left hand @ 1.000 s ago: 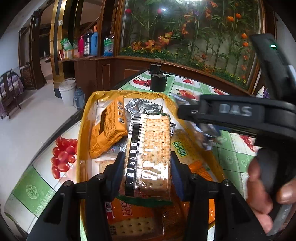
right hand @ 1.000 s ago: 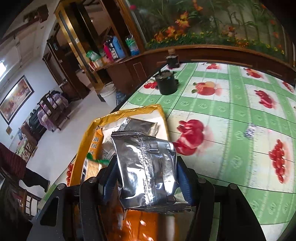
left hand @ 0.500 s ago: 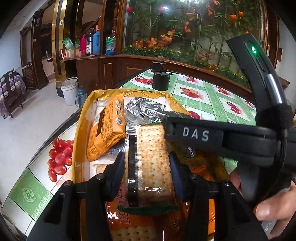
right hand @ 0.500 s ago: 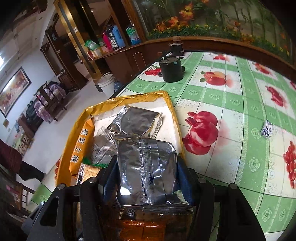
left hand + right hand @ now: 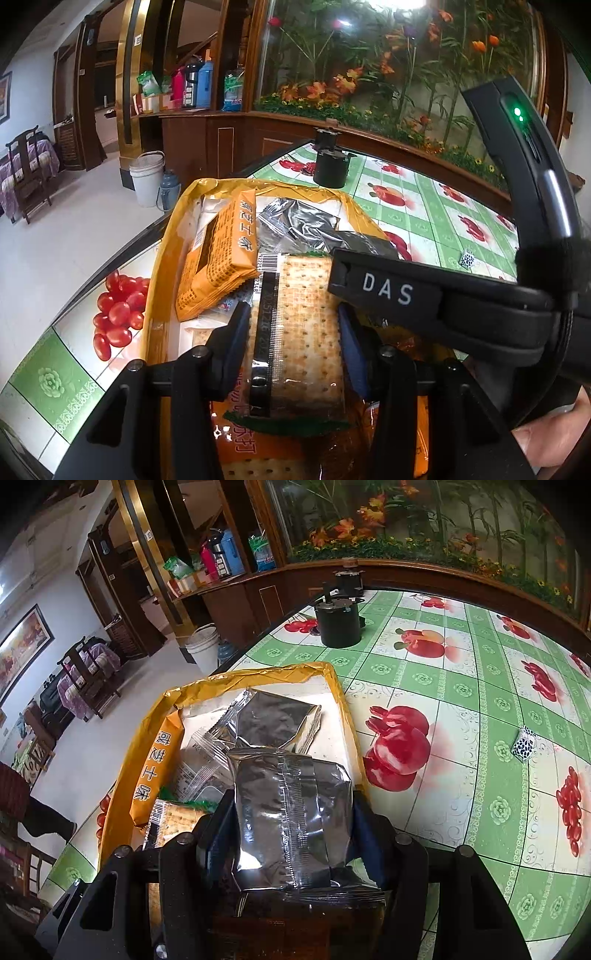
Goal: Organize snacks
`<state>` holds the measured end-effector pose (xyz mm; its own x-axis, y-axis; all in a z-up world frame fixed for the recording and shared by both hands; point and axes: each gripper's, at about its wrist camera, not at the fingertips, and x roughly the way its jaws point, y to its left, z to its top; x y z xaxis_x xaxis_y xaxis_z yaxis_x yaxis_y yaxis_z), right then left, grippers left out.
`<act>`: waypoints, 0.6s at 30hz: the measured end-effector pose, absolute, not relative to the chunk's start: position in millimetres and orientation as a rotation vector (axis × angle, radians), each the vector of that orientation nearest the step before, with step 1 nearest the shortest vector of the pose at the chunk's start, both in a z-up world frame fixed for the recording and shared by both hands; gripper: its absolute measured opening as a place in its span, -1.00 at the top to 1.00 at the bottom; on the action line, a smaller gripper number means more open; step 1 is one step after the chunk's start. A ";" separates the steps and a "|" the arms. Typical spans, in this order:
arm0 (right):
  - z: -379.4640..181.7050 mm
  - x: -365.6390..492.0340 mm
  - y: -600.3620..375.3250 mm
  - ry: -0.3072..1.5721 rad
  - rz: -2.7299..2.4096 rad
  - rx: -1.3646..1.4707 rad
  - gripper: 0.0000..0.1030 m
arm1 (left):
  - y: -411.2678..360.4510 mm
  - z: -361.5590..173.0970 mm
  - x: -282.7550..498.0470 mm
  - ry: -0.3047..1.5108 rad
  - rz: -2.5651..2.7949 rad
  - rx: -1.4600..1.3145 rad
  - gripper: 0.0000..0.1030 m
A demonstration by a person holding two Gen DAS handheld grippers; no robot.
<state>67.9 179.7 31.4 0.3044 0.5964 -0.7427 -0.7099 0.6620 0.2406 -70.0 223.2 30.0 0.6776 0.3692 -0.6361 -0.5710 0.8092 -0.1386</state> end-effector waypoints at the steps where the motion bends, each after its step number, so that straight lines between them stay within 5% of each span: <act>1: 31.3 67.7 179.8 0.916 0.868 -0.143 -0.25 | 223.6 30.1 -71.1 0.625 0.545 -0.347 0.10; 18: 30.9 65.5 180.2 0.894 0.866 -0.158 -0.25 | 226.8 33.3 -81.6 0.576 0.588 -0.378 0.10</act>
<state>65.5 180.2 30.9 0.3218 0.5940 -0.7372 -0.7176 0.6610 0.2193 -81.6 226.8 33.3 0.6839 0.4090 -0.6041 -0.6125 0.7718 -0.1708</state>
